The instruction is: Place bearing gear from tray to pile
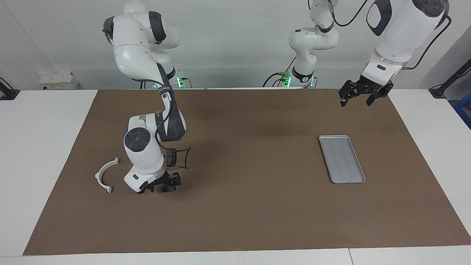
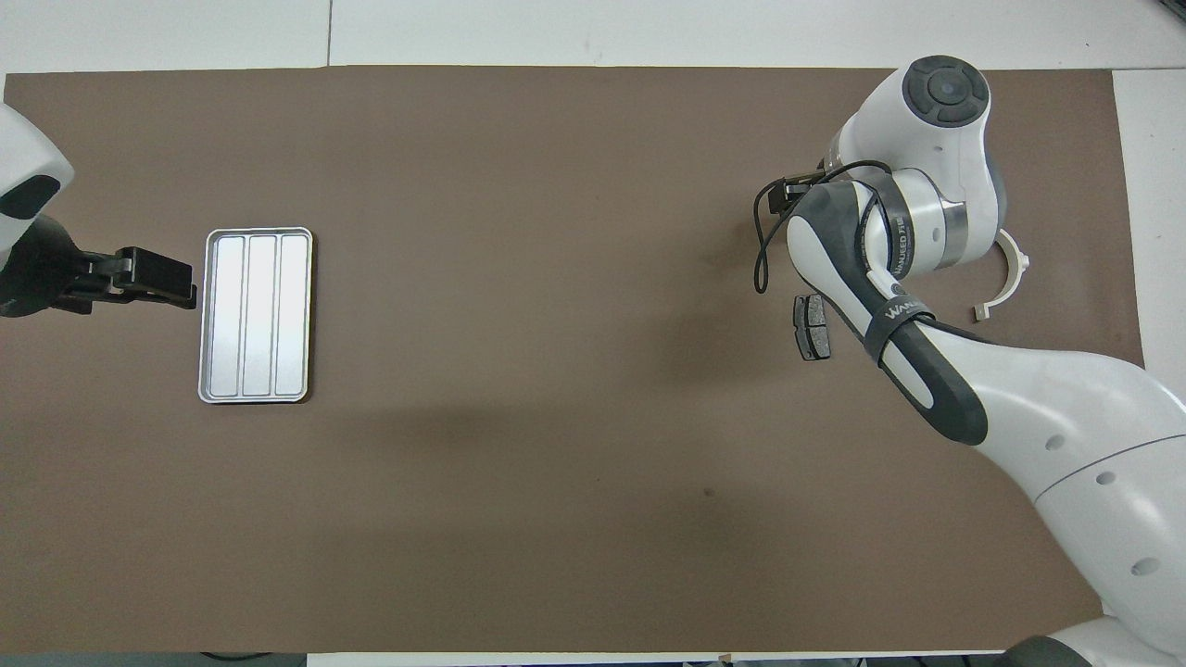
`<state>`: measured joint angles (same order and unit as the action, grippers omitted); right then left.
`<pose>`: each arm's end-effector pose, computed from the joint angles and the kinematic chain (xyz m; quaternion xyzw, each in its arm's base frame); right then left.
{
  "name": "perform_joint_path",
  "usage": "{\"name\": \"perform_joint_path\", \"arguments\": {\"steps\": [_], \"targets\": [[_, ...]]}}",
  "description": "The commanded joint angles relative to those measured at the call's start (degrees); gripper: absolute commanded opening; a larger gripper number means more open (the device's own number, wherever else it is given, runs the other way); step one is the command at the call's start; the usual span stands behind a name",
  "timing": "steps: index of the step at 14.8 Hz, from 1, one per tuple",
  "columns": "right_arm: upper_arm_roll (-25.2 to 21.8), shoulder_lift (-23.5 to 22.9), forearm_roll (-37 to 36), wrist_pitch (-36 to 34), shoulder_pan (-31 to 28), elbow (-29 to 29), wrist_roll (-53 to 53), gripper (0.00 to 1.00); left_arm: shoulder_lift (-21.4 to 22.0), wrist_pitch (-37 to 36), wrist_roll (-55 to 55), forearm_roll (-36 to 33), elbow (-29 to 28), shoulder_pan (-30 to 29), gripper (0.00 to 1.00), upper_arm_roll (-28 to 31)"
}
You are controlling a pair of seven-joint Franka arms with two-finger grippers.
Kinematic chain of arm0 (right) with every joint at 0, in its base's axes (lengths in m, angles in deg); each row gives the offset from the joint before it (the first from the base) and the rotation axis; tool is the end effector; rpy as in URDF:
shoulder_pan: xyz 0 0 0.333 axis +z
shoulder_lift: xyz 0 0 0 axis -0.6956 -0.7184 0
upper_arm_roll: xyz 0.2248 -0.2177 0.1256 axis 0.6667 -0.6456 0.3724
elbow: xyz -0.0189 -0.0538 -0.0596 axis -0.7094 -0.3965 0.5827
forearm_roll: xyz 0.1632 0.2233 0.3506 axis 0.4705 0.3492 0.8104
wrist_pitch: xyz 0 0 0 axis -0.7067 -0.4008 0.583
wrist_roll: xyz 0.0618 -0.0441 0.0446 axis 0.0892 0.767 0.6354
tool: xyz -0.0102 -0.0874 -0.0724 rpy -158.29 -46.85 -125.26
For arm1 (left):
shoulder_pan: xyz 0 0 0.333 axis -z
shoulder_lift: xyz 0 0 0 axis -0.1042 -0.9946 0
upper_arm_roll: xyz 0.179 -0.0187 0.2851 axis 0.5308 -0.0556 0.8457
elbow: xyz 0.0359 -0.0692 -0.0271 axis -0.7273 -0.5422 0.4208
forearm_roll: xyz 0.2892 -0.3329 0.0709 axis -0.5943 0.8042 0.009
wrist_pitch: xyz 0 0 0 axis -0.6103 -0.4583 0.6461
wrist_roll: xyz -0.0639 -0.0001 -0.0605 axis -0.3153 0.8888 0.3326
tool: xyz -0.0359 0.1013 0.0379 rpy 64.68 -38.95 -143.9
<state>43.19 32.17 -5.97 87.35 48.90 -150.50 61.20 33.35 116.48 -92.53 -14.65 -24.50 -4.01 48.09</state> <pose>0.7728 0.1090 0.3046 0.9989 0.0365 0.0244 0.0176 0.6002 -0.0640 0.6168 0.9998 -0.0168 -0.0130 0.0044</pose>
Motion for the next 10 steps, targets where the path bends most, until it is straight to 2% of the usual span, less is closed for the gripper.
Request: {"name": "perform_joint_path", "arguments": {"steps": [1, 7, 10], "targets": [[0.5, 2.7, -0.5, -0.1, -1.1, -2.3, 1.3, 1.00, 1.1, -0.9, 0.5, -1.0, -0.5, 0.3, 1.00, 0.2], [0.5, 4.3, -0.6, -0.4, -3.5, -2.3, 2.1, 1.00, 1.0, -0.9, 0.5, -1.0, -0.5, 0.3, 1.00, 0.2], [0.5, 7.6, -0.4, -3.0, -3.7, -2.8, 3.0, 1.00, 1.0, -0.9, 0.5, -1.0, -0.5, 0.3, 1.00, 0.3]]}}
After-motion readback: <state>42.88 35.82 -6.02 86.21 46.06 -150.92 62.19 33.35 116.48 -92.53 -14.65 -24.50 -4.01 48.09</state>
